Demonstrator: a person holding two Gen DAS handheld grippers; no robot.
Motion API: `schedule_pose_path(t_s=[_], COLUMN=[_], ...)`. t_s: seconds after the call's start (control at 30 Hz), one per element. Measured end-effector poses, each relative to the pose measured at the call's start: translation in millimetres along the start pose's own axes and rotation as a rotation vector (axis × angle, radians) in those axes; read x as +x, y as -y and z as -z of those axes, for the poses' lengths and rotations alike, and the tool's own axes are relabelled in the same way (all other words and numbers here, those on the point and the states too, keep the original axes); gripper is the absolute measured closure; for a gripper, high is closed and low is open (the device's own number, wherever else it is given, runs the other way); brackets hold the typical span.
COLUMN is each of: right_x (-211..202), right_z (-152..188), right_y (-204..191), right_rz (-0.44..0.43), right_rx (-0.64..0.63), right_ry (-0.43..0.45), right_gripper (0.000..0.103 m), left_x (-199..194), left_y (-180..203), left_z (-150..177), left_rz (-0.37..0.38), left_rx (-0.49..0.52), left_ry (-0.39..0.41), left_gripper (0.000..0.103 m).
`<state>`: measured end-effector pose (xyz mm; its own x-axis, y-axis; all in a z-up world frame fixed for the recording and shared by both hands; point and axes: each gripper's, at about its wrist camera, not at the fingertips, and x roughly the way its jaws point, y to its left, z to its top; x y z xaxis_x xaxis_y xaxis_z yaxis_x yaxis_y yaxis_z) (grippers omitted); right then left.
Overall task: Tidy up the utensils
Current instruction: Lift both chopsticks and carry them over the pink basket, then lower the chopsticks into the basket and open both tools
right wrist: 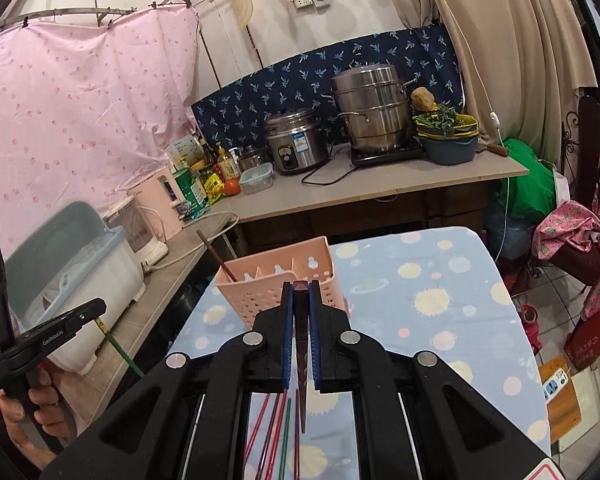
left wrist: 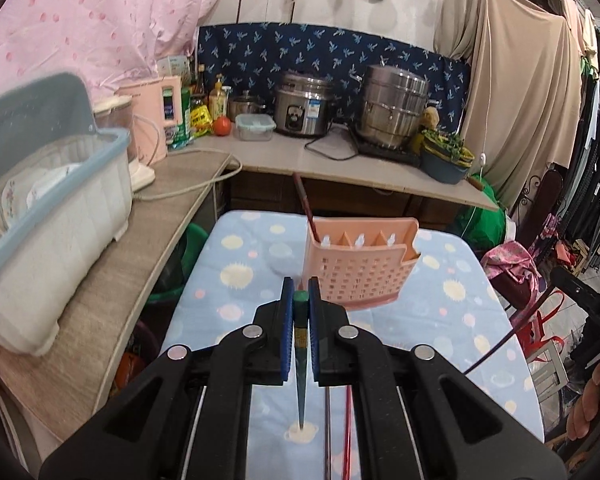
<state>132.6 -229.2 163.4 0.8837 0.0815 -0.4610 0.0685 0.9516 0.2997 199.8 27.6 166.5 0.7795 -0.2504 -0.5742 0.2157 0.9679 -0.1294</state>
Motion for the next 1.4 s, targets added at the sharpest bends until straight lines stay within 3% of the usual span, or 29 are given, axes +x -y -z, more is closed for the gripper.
schedule_pose_path(t_s=[0.33, 0.67, 0.87, 1.27, 1.4], right_x=[28, 72, 115, 166, 168], right_z=[-72, -127, -124, -83, -78], right_y=[-4, -17, -18, -17, -20], right_rz=[-0.071, -0.078, -0.069, -0.031, -0.036], right_rx=[0.060, 0.049, 0.032, 0.004, -0.007], right_ry=[0.128, 0.216, 0.158, 0.025, 0.002], right_gripper=[0.096, 0.096, 0.096, 0.096, 0.087], left_x=[2, 18, 55, 117, 123], left_y=[19, 34, 38, 34, 33], left_z=[-81, -146, -147, -113, -108], left_rz=[0.024, 0.031, 0.013, 0.001, -0.005], left_rx=[0.007, -0.019, -0.006, -0.011, -0.017], left_ry=[0.154, 0.330, 0.298, 0.159, 0.146], left_gripper=[0.096, 0.096, 0.096, 0.096, 0.095])
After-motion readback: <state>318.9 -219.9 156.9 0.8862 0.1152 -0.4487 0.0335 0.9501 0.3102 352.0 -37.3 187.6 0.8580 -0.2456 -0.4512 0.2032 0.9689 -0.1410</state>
